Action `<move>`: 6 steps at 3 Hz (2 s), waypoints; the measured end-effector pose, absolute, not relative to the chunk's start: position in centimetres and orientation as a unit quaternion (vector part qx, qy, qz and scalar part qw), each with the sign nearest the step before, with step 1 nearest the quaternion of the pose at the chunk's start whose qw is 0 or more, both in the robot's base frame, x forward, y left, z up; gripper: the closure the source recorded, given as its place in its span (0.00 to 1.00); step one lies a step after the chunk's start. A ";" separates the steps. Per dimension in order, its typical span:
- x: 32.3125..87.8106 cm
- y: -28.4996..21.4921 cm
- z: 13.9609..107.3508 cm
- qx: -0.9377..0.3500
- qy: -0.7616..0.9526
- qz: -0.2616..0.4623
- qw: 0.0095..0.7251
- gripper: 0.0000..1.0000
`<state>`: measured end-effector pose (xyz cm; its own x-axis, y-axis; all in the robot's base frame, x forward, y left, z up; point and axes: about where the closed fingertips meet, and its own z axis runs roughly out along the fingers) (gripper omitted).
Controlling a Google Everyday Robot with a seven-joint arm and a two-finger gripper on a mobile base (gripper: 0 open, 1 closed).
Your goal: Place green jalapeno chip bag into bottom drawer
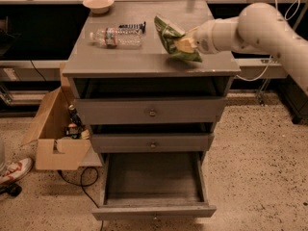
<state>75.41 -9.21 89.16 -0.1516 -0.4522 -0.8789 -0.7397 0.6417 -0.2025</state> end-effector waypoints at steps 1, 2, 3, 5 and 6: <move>71.0 -12.0 93.4 -0.396 0.723 0.120 0.553 1.00; 67.2 -14.0 95.9 -0.388 0.715 0.108 0.572 1.00; 66.6 -15.1 96.1 -0.383 0.716 0.104 0.574 1.00; 61.8 -10.7 92.1 -0.455 0.709 0.157 0.517 1.00; 57.1 -6.8 86.5 -0.500 0.705 0.200 0.460 1.00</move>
Offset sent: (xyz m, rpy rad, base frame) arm -0.1323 -0.0819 0.0989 0.0274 -0.1961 -0.0791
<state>57.09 -6.78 86.54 -0.0755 -0.5214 -0.8500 -0.8903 0.4192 -0.1780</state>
